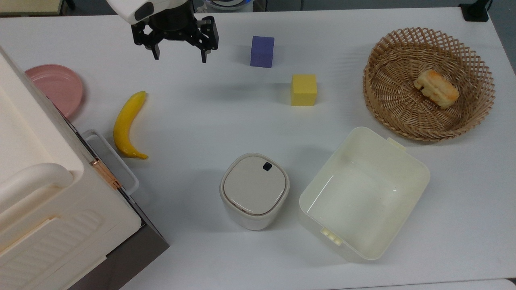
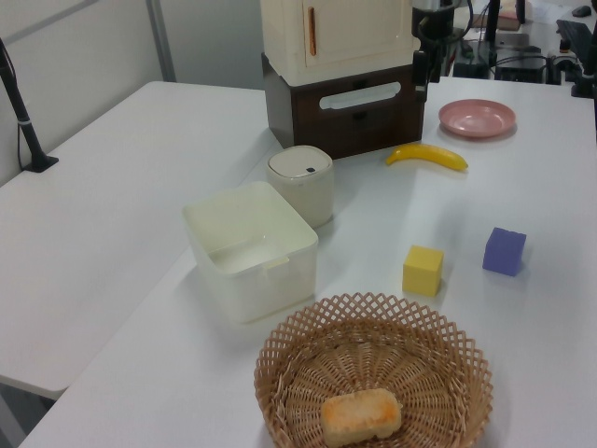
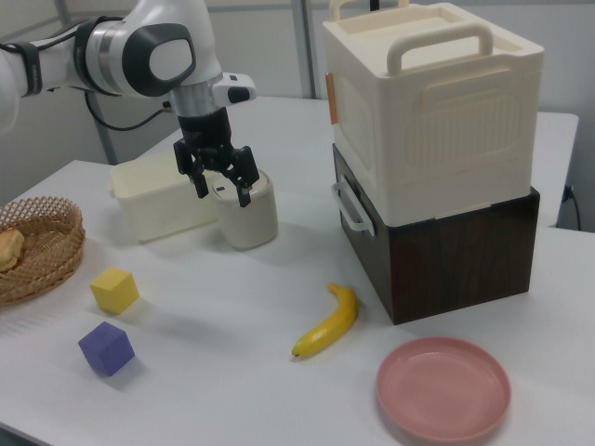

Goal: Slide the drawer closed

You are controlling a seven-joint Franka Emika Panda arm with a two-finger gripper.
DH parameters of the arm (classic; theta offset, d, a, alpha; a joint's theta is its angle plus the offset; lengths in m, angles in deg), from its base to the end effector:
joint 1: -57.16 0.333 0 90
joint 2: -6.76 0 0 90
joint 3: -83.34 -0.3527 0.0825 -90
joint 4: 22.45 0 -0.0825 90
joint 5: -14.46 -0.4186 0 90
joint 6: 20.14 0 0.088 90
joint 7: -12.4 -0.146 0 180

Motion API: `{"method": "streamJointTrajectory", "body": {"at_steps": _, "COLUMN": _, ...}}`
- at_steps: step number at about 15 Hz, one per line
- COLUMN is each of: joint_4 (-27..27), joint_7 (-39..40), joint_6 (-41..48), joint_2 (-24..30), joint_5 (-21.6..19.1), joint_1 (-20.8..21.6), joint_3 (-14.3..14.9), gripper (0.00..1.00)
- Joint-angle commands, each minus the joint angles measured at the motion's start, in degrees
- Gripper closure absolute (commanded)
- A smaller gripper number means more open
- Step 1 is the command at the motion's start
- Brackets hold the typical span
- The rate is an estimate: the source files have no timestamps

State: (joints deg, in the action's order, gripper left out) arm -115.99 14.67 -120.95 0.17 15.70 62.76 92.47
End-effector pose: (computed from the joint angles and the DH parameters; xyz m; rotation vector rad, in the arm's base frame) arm 0.6373 -0.0377 0.5375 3.1013 -0.0262 0.0175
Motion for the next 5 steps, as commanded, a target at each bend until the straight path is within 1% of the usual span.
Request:
{"method": "streamJointTrajectory", "body": {"at_steps": 1, "joint_4": -0.7, "joint_7": 1.2, "joint_6": 1.0, "joint_2": 1.3, "joint_5": -1.2, "joint_1": -0.1, "joint_3": 0.3, "gripper": 0.0}}
{"method": "streamJointTrajectory", "body": {"at_steps": 5, "joint_4": -0.5, "joint_7": 1.2, "joint_6": 1.8, "joint_2": 0.7, "joint_5": -1.2, "joint_1": -0.1, "joint_3": 0.3, "gripper": 0.0}}
